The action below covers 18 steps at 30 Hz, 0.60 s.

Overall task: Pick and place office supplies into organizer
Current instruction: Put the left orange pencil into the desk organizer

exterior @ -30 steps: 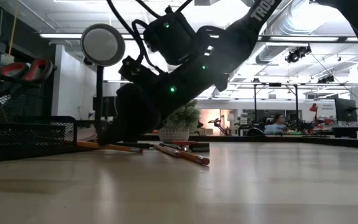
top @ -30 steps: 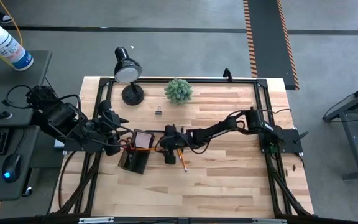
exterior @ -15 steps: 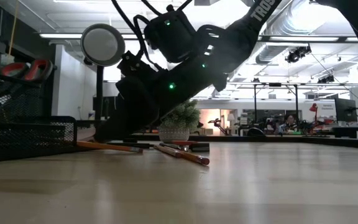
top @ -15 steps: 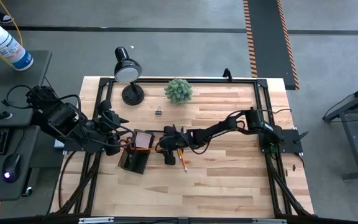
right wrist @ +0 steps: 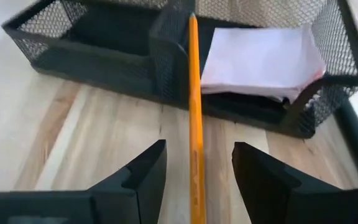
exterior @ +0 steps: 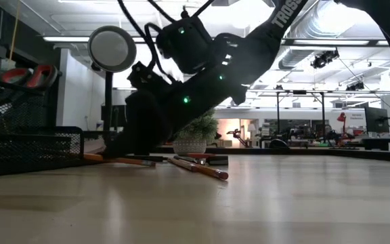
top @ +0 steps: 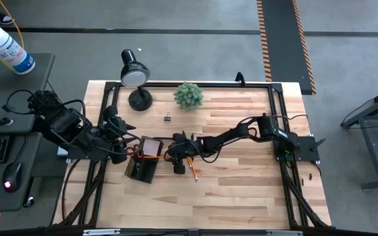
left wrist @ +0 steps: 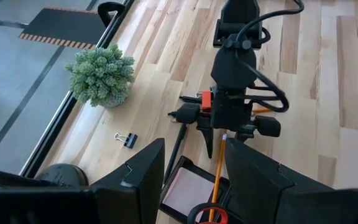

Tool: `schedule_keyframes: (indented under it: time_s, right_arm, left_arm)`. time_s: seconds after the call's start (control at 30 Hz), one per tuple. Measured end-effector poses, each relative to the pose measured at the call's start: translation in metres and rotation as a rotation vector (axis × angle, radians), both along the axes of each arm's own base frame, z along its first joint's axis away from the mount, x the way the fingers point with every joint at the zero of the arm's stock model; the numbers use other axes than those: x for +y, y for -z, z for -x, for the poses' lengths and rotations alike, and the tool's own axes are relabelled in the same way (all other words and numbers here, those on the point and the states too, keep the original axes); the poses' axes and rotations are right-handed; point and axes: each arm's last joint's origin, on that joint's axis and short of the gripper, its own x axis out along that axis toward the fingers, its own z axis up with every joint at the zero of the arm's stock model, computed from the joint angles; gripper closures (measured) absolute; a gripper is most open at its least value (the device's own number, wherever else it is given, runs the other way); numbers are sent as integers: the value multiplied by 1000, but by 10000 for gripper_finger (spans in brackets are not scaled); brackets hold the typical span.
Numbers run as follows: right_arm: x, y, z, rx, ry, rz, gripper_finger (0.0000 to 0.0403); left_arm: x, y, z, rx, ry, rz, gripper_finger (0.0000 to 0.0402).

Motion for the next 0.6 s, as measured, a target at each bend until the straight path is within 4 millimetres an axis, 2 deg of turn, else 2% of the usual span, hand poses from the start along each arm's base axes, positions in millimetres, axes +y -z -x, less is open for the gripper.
schedule_keyframes:
  time_s: [0.27, 0.43, 0.6]
  right_arm:
    - [-1, -1, -1, -11, -6, -4, 243]
    - [-1, 11, -1, -3, -6, -6, 254]
    - [-1, 12, -2, -5, 8, 0, 263]
  left_arm:
    - [0, 0, 0, 1, 2, -2, 247]
    - [0, 0, 0, 0, 0, -6, 247]
    - [0, 0, 0, 0, 0, -6, 247]
